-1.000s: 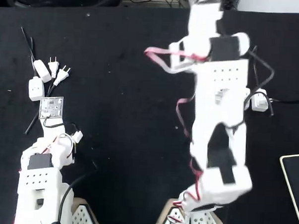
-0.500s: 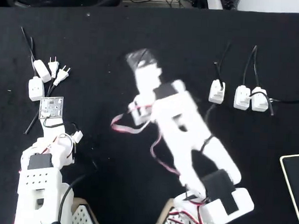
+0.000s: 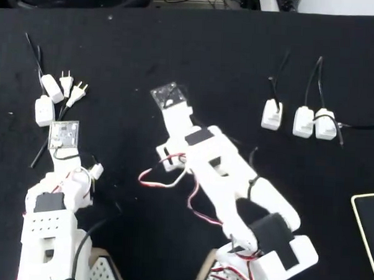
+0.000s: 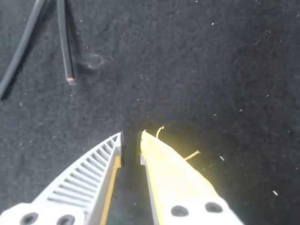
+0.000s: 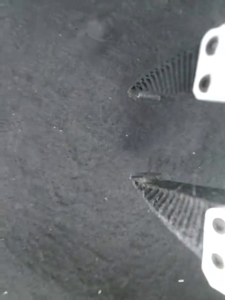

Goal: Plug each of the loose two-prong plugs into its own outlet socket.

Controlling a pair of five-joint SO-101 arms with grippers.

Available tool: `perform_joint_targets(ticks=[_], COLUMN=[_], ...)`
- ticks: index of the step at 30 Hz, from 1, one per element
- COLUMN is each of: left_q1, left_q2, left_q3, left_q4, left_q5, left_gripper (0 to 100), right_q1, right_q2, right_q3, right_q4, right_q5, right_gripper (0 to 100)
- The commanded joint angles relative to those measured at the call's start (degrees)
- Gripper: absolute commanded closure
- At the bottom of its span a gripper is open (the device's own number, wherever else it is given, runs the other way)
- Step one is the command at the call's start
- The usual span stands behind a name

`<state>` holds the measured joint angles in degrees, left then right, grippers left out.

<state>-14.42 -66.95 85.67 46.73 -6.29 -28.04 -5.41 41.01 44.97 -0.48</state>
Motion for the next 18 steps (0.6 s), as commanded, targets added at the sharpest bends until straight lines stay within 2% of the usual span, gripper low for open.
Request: perform_joint_targets(ticks=[1, 9, 13, 18], left_q1=[0.0, -1.5, -9.7, -17.8], left_q2=[-0.9, -0.9, -0.2, 0.0], left_q3=[-0.3, -3.7, -12.9, -22.1], left_q4=[-1.1, 0.9, 5.7, 8.2], left_q5=[0.3, 0.1, -4.7, -11.3], left_gripper=[92, 92, 85, 73], right_q1=[0.6, 0.6, 0.6, 0.4], right_q2=[-2.7, -2.7, -2.7, -3.1], right_q3=[0.7, 1.1, 2.0, 6.8], right_q4=[-1.5, -1.5, -2.0, -9.1], right_q5=[0.4, 0.4, 0.4, 0.4], right_gripper=[76.9, 76.9, 76.9, 76.9])
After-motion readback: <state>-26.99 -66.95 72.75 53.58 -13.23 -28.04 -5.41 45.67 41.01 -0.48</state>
